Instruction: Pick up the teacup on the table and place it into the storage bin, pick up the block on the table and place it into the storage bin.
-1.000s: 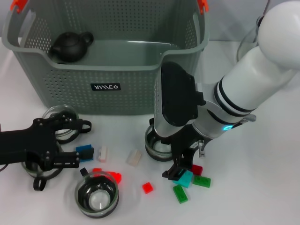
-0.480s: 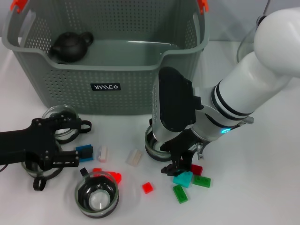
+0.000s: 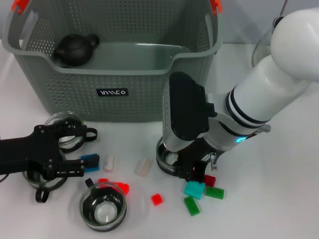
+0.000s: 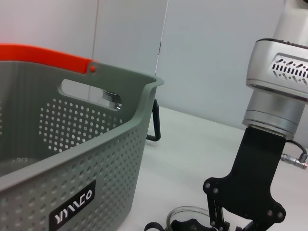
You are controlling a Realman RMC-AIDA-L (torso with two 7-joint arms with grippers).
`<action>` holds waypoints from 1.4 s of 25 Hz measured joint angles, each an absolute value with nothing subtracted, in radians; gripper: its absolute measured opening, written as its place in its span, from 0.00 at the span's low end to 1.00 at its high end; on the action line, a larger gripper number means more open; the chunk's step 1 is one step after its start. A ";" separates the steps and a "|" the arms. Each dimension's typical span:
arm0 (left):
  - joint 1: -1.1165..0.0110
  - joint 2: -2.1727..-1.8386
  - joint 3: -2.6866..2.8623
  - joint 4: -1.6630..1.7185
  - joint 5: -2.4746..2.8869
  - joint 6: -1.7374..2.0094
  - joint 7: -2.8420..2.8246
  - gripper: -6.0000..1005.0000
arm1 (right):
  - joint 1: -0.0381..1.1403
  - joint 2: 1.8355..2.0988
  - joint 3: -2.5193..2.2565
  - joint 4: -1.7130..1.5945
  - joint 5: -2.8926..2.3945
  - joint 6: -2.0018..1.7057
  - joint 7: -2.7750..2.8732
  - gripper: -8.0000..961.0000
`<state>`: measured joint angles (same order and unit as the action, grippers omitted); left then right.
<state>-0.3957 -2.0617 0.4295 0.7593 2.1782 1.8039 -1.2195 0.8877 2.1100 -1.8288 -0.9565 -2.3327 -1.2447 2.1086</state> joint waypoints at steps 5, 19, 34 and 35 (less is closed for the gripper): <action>-0.396 -2.062 0.429 0.759 2.178 1.804 -1.219 0.85 | 0.888 2.110 -1.827 -0.957 -2.332 -1.246 2.109 0.21; -0.401 -2.062 0.430 0.759 2.178 1.804 -1.213 0.85 | 0.780 2.098 -1.422 -1.218 -2.145 -1.577 1.983 0.07; -0.429 -2.064 0.424 0.748 2.176 1.793 -1.203 0.85 | 0.777 2.083 -1.090 -1.248 -1.741 -1.334 2.090 0.07; -0.432 -2.064 0.425 0.748 2.175 1.793 -1.205 0.85 | 0.818 2.075 -1.100 -1.219 -1.803 -1.278 2.157 0.07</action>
